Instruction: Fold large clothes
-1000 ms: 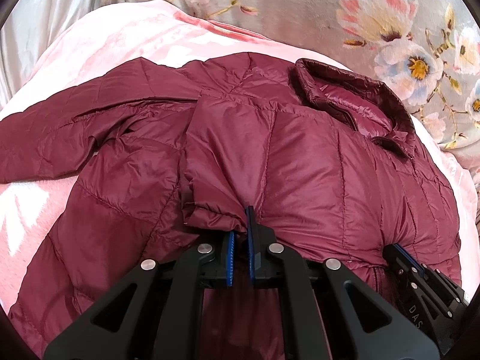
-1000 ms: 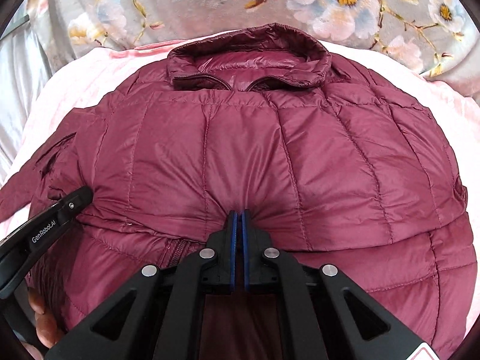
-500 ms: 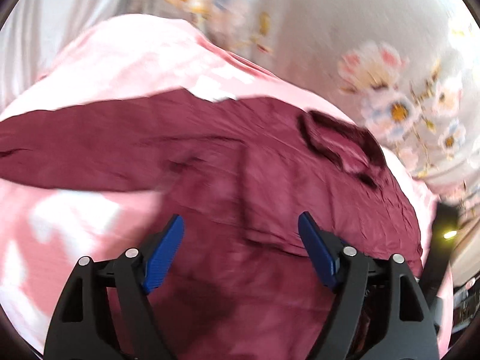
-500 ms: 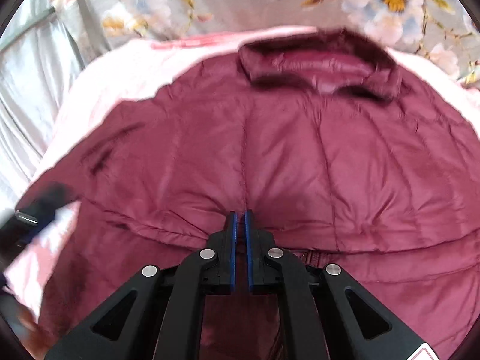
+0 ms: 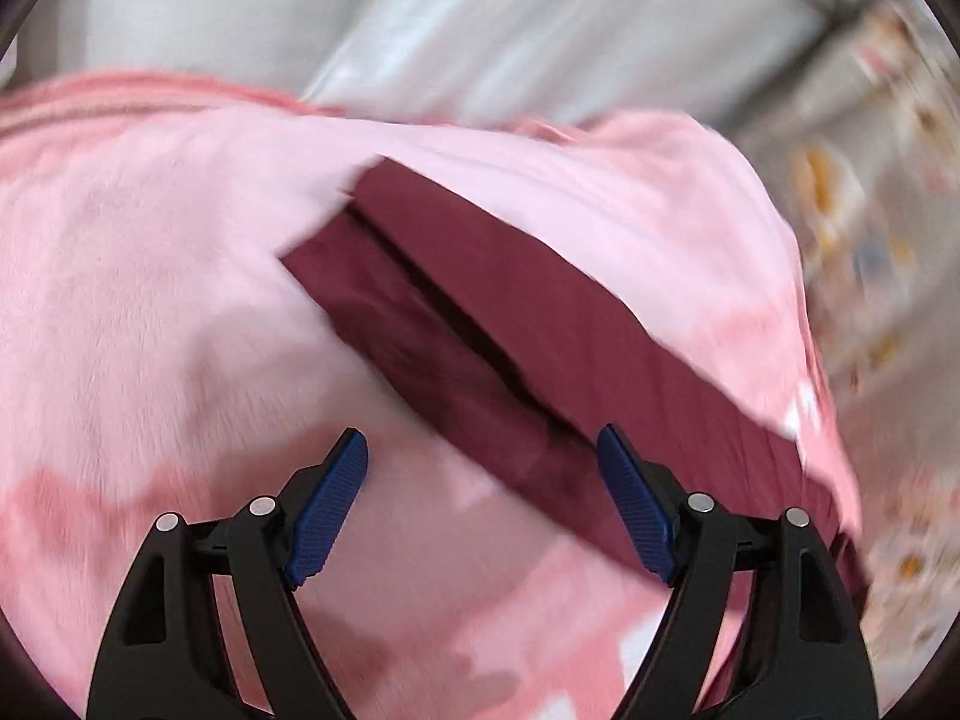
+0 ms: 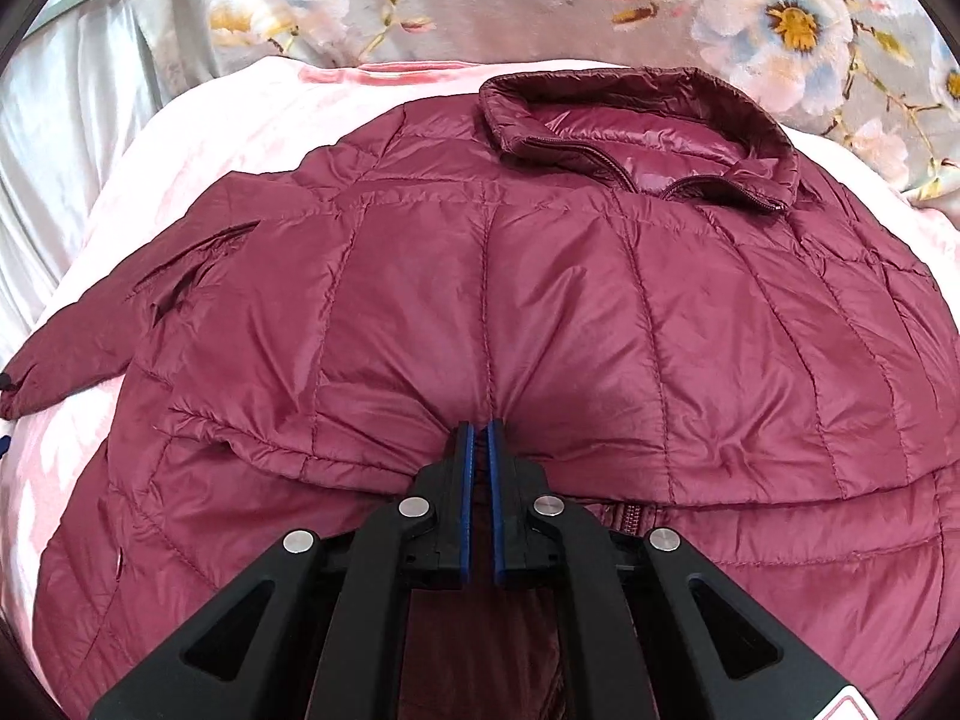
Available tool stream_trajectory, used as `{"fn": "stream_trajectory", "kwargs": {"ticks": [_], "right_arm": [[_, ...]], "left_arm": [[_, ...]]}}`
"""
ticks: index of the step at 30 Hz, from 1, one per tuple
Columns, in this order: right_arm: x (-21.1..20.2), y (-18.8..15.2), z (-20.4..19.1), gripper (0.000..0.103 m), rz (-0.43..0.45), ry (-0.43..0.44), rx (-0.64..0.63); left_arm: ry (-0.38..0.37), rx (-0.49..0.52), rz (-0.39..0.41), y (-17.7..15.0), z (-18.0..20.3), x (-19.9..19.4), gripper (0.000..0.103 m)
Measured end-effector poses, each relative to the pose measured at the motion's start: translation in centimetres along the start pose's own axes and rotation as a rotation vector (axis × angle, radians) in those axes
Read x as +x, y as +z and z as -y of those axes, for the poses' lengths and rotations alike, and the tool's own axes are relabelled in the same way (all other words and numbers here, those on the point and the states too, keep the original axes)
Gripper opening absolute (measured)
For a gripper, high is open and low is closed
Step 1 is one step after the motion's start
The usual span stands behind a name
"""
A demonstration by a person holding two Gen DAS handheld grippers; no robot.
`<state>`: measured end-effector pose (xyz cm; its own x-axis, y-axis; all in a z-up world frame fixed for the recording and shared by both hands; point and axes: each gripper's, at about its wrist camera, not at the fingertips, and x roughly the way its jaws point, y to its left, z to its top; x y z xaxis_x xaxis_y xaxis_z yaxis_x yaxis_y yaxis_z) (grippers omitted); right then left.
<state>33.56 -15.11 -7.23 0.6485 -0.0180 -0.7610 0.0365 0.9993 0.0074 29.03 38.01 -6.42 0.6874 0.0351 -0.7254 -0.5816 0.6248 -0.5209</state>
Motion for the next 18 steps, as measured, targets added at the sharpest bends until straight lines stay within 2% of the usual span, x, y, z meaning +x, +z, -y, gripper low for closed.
{"fn": "stream_trajectory", "kwargs": {"ticks": [2,4,5,6,7,8,12,16,18], "right_arm": [[0.0,0.1,-0.2,0.003,0.001,-0.017,-0.014],[0.0,0.1,-0.3,0.003,0.002,-0.034,-0.027],[0.0,0.1,-0.4,0.003,0.003,-0.039,-0.029],[0.0,0.1,-0.4,0.003,0.004,-0.045,-0.030],[-0.1,0.2,-0.4,0.003,0.008,-0.052,-0.028],[-0.2,0.2,-0.3,0.003,0.013,-0.058,-0.026],[-2.3,0.0,0.4,0.005,0.084,-0.076,0.012],[-6.8,-1.3,1.5,0.008,0.163,-0.018,0.071],[-9.0,-2.6,2.3,0.008,0.179,0.006,0.079]], "left_arm": [[-0.019,-0.012,0.014,0.6,-0.3,0.4,0.076],[-0.017,0.029,0.013,0.6,0.8,1.0,0.072],[-0.020,0.045,0.003,0.3,1.3,1.2,0.050],[-0.026,0.066,-0.014,0.0,1.7,1.4,0.022],[-0.043,0.085,-0.030,-0.1,2.2,1.6,0.010],[-0.055,0.121,-0.045,-0.5,3.5,1.4,0.005],[-0.081,0.301,0.045,-1.5,9.4,-2.3,0.002],[-0.194,0.492,0.120,-4.5,18.0,-7.8,0.002],[-0.278,0.592,0.137,-7.4,23.0,-10.6,0.002]]}}
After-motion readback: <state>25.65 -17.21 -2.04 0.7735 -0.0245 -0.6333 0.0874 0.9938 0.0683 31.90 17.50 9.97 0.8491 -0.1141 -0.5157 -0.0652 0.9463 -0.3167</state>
